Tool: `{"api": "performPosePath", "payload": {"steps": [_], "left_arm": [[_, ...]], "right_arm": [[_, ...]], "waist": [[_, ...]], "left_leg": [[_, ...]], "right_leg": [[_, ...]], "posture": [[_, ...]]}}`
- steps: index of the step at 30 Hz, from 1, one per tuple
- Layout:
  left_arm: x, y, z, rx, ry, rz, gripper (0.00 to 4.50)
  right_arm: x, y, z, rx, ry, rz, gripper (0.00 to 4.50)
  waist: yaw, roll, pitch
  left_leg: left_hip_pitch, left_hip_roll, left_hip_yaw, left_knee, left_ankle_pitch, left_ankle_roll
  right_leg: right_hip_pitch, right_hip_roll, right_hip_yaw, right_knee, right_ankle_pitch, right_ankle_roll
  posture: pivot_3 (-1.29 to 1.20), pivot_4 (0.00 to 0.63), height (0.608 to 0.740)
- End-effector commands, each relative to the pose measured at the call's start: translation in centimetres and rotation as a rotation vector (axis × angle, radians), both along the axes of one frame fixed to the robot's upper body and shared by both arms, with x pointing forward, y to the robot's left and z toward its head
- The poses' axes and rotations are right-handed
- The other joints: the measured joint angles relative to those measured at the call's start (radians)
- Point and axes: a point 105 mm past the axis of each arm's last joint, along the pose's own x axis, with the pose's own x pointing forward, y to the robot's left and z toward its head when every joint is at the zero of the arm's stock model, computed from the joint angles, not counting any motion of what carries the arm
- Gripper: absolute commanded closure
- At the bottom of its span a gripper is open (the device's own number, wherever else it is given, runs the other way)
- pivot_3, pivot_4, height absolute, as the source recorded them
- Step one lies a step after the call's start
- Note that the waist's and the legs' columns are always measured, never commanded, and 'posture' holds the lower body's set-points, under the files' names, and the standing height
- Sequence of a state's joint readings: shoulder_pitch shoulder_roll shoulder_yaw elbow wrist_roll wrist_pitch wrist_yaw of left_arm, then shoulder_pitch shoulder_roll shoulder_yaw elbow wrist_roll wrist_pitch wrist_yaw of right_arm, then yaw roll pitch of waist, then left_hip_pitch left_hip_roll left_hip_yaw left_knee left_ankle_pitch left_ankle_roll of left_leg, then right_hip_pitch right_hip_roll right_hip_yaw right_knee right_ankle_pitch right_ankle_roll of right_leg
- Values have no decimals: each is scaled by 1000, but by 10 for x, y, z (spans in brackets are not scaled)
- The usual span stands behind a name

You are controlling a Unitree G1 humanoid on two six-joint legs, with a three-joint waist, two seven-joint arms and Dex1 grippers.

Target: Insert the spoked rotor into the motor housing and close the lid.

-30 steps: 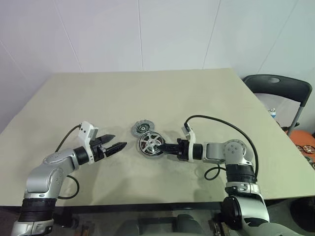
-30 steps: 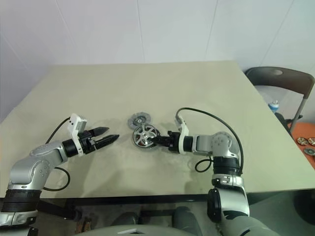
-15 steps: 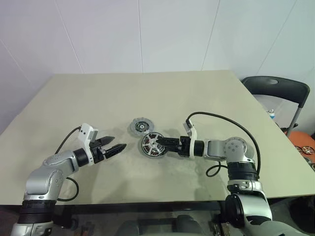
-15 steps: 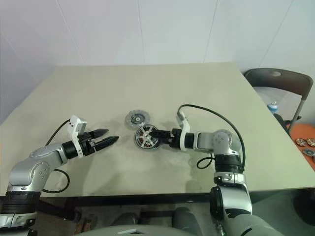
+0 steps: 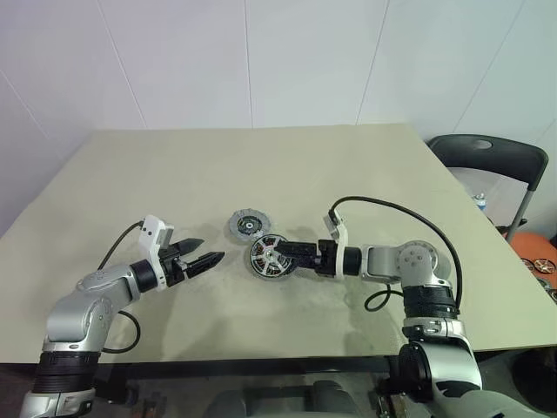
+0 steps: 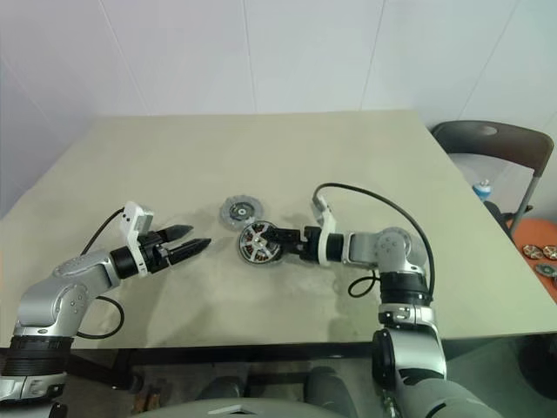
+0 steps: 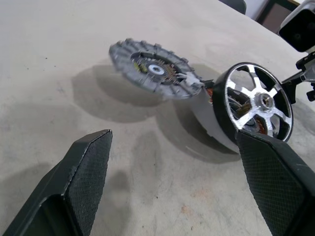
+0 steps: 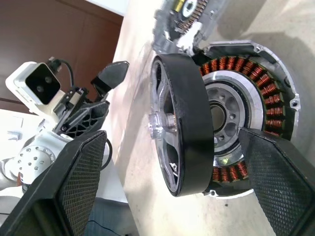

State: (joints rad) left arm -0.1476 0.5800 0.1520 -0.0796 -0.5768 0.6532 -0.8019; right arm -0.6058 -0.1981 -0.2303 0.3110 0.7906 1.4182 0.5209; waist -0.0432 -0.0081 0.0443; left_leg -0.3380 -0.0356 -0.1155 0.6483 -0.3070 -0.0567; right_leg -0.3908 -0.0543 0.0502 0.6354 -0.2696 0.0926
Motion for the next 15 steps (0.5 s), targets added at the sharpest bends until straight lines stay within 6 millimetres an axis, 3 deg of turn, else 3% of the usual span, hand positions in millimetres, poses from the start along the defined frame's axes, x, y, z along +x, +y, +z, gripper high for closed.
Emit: {"api": "performPosePath", "payload": {"steps": [1,4,7,15], "left_arm": [[2,0,9,-5,-40,3,244],[2,0,8,-5,-38,8,244],[2,0,7,-4,-38,10,244],[2,0,7,-6,-40,15,244]], "right_arm": [[29,-12,38,59,-121,-98,30],[33,-11,67,151,-160,-72,30],[29,-11,76,162,-167,-26,30],[38,-38,55,29,-156,-99,30]], "waist": [[0,1,1],[4,2,1],[5,2,1],[2,2,1]], "left_leg": [[0,0,0,0,0,0],[-1,0,0,1,0,0],[-3,0,0,-2,0,0],[-7,-1,0,-4,-2,2]], "right_leg": [[0,0,0,0,0,0],[-1,0,0,0,0,0],[-3,0,0,-1,0,0],[-7,-2,0,-3,0,1]], "posture": [[0,0,740],[0,0,740],[0,0,740],[0,0,740]]}}
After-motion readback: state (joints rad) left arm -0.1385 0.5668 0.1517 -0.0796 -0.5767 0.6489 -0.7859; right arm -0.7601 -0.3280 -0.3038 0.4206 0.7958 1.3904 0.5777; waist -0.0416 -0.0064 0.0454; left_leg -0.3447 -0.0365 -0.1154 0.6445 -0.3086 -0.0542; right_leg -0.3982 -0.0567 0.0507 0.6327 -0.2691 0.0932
